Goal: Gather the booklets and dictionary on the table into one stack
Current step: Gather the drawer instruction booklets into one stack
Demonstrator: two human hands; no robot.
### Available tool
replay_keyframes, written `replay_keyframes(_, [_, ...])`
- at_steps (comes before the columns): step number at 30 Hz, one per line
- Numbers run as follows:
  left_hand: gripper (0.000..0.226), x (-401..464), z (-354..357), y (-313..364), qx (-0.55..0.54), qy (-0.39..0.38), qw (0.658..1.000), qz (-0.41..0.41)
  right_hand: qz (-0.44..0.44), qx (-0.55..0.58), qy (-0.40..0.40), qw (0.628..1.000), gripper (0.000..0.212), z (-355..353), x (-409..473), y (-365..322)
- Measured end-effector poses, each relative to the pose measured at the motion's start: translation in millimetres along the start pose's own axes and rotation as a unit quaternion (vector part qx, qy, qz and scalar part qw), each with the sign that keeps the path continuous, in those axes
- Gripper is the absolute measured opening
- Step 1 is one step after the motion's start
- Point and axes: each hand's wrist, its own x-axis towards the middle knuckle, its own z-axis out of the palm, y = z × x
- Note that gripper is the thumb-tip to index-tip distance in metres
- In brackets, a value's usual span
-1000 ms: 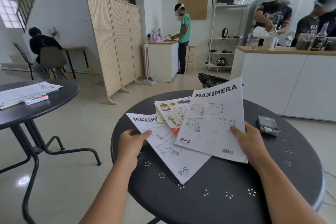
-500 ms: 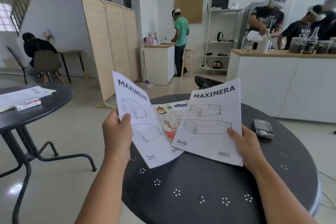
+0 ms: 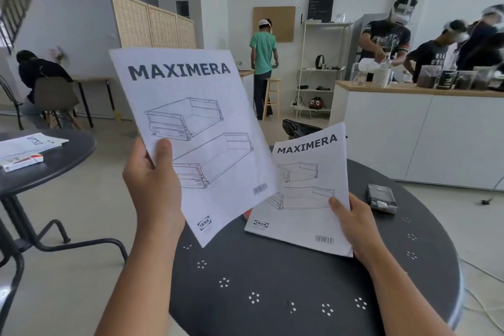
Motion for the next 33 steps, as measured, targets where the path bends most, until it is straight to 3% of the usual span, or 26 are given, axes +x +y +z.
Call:
replay_keyframes(3, [0.021, -1.3, 10.9, -14.4, -0.010, -0.020, 0.999, -0.040, -0.006, 0.003, -0.004, 1.000, 0.017, -1.5, -2.0, -3.6])
replay_keyframes(9, [0.018, -30.9, 34.4, -76.4, 0.130, -0.159, 0.977, -0.056, -0.035, 0.074, -0.022, 0.996, 0.029, 2.4, -13.1, -15.6])
replay_keyframes(12, [0.020, -36.1, 47.4, -97.7, 0.133, -0.179, 0.973, -0.061, -0.051, 0.105, -0.034, 0.993, 0.043, 3.3, -15.3, -22.0])
replay_keyframes(16, [0.041, -39.3, 51.6, -115.3, 0.107, -0.218, 0.965, -0.097, -0.074, 0.110, -0.074, 0.988, 0.060, -1.8, -17.6, -25.7])
replay_keyframes(19, [0.039, -38.3, 49.1, -120.4, 0.078, -0.230, 0.966, -0.092, -0.070, 0.141, -0.125, 0.980, 0.075, -3.1, -15.5, -27.1])
replay_keyframes(22, [0.029, -41.8, 47.6, -116.8, 0.105, -0.207, 0.973, 0.010, -0.077, 0.158, -0.169, 0.970, 0.068, -2.1, -17.7, -29.3])
replay_keyframes(26, [0.029, -46.1, 48.8, -110.8, 0.125, -0.164, 0.974, 0.091, -0.083, 0.156, -0.160, 0.971, 0.039, -1.9, -19.7, -28.2])
replay_keyframes(29, [0.033, -47.4, 48.7, -108.2, 0.102, -0.160, 0.978, 0.085, -0.102, 0.146, -0.106, 0.978, 0.026, -0.8, -19.4, -28.0])
replay_keyframes(33, [0.040, -54.3, 48.1, -109.3, 0.076, -0.225, 0.971, 0.030, -0.121, 0.145, -0.062, 0.980, 0.023, 0.9, -17.8, -27.7])
